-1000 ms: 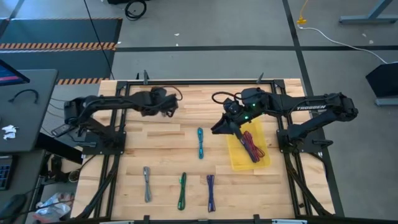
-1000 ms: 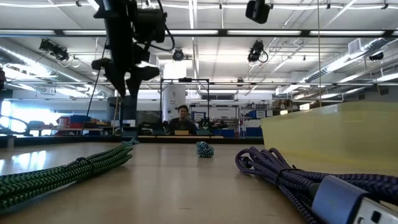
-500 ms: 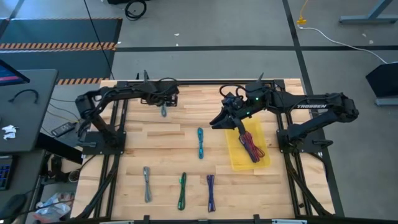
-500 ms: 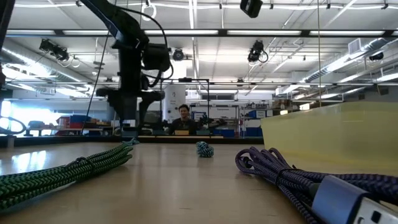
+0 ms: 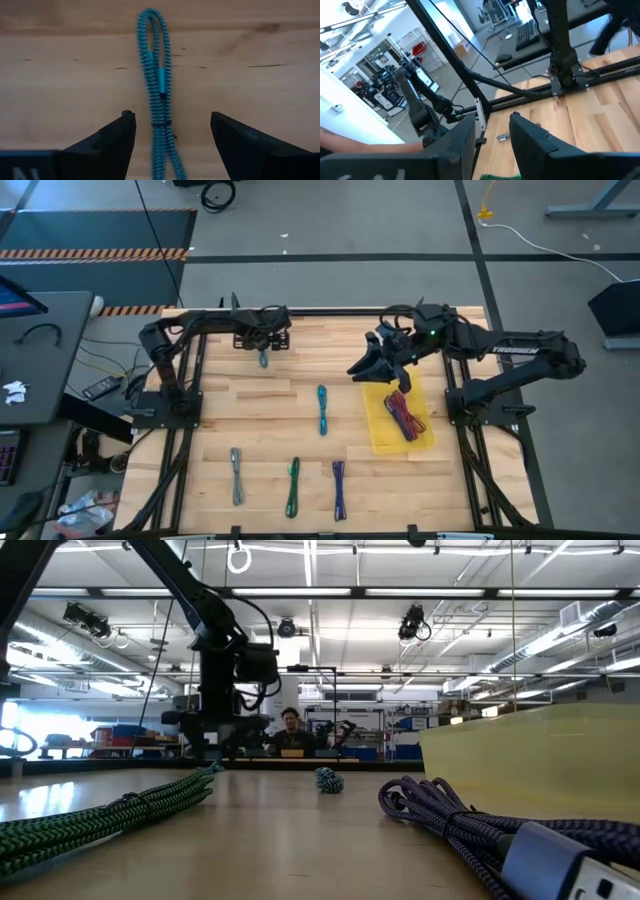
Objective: Pick and place USB-C Cables
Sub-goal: Put the top blue charger cable into the yellow bin
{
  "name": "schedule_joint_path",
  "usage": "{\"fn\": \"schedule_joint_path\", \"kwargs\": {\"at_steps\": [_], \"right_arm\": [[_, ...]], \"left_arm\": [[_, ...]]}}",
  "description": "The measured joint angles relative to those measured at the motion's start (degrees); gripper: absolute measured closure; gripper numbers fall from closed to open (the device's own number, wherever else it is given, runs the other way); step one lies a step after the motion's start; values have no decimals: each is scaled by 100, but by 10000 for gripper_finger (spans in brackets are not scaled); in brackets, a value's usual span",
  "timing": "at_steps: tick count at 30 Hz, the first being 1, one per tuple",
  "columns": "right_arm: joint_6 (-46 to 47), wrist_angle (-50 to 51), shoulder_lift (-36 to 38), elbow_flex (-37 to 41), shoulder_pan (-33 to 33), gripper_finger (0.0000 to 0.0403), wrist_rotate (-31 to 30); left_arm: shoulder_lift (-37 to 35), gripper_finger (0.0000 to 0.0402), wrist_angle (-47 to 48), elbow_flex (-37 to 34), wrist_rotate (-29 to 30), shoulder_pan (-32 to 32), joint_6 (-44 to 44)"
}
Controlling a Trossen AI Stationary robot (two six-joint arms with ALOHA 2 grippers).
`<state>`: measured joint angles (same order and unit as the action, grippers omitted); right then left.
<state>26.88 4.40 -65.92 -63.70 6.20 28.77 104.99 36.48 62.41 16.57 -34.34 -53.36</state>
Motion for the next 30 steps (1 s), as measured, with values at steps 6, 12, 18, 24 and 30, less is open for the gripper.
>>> {"fn": "schedule_joint_path", "kwargs": {"at_steps": [6, 12, 18, 24, 30], "right_arm": [[-11, 5, 86, 0, 0, 277, -15], [-9, 42, 80, 0, 0, 277, -17], [-9, 48, 75, 2, 0, 277, -62], [-298, 287, 75, 2, 120, 277, -345], [-736, 617, 0, 4, 448, 277, -1194]], "left_arm": [[347, 151, -297, 22, -477, -40, 175], [397, 268, -428, 26, -885, -172, 498], [234, 381, -600, 3, -1436, -446, 1047], [-553, 383, -1003, -7, -2064, -470, 1446], [-1843, 383, -1723, -5, -2430, -36, 1853]]}}
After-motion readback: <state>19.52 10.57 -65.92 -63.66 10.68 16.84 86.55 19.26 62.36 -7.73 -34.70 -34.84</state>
